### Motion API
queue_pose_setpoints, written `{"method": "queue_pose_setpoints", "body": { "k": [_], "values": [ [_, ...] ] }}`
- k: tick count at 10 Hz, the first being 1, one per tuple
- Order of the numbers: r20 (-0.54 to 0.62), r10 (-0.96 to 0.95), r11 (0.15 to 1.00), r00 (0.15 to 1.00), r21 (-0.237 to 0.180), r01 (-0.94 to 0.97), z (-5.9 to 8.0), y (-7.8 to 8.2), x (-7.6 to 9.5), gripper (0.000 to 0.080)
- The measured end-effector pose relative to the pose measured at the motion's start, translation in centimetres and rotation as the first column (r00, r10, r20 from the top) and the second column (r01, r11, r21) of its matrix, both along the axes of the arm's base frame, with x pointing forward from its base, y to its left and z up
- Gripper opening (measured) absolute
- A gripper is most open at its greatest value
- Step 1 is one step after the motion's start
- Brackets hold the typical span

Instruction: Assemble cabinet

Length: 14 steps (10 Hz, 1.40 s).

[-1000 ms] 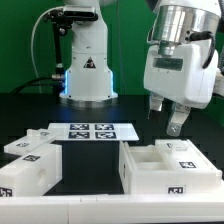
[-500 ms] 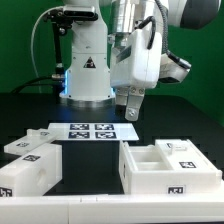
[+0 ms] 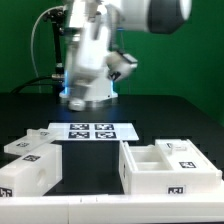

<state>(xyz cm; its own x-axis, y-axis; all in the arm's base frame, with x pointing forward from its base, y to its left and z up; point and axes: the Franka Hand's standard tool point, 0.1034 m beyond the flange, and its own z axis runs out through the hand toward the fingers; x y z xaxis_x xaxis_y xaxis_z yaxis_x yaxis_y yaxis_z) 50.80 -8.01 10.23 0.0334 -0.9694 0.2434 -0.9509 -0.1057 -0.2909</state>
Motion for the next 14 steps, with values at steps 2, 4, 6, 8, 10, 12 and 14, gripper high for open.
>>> {"method": "queue_pose_setpoints", "body": {
  "k": [2,4,6,8,10,12,14],
  "values": [
    [0.0,-0.008,1.0,1.0,0.0,0.008,-0.3,-0.7,-0.3,0.0797],
    [-0.001,-0.006,1.0,1.0,-0.001,0.006,-0.3,-0.8,-0.3,0.0797],
    [0.034,-0.044,0.999,0.998,-0.019,0.044,0.0,-2.5,-1.1,0.0797],
    [0.057,-0.062,0.998,0.996,0.021,0.061,0.7,-1.6,-0.8,0.0797],
    [0.075,-0.077,0.996,0.994,0.038,0.075,1.3,-1.3,-0.7,0.0797],
    [-0.002,-0.071,0.997,0.997,0.0,0.071,-1.7,-2.4,-2.1,0.0797],
    [-0.101,-0.022,0.999,0.995,-0.046,0.017,-4.7,-3.7,-4.0,0.0797]
  ]
}}
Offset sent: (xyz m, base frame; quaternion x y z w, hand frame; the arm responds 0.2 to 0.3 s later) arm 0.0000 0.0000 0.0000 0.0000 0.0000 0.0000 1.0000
